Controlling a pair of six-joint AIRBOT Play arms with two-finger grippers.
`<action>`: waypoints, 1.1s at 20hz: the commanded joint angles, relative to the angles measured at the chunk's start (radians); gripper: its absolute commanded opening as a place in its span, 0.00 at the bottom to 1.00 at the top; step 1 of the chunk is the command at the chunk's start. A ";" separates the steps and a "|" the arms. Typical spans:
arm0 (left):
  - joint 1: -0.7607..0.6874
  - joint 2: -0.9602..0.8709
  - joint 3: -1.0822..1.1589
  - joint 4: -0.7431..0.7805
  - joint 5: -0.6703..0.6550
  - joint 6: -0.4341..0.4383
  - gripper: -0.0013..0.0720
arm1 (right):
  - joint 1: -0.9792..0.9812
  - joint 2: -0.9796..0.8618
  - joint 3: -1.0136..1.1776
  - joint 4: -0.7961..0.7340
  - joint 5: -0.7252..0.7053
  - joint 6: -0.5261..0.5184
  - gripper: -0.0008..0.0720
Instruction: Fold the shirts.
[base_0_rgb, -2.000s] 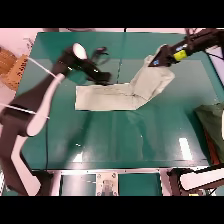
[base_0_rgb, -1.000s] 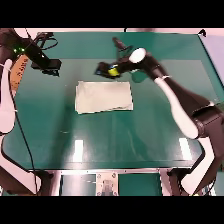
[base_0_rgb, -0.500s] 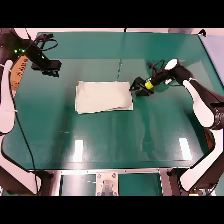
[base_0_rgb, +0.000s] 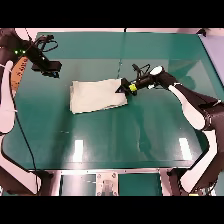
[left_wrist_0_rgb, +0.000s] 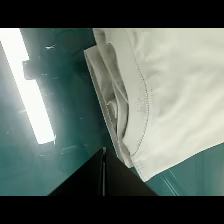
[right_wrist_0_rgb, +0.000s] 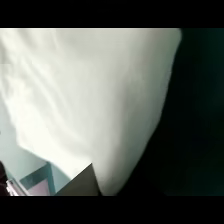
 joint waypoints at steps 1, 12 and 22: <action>0.000 0.001 0.000 -0.001 0.000 0.000 0.05 | -0.013 0.045 0.102 0.054 0.011 0.013 0.04; 0.000 0.000 0.000 -0.001 -0.020 0.000 0.05 | -0.698 0.455 0.234 -0.177 0.298 0.217 0.03; 0.000 0.000 0.000 -0.050 -0.023 0.000 0.05 | -1.291 0.550 0.270 -0.375 0.479 0.165 0.03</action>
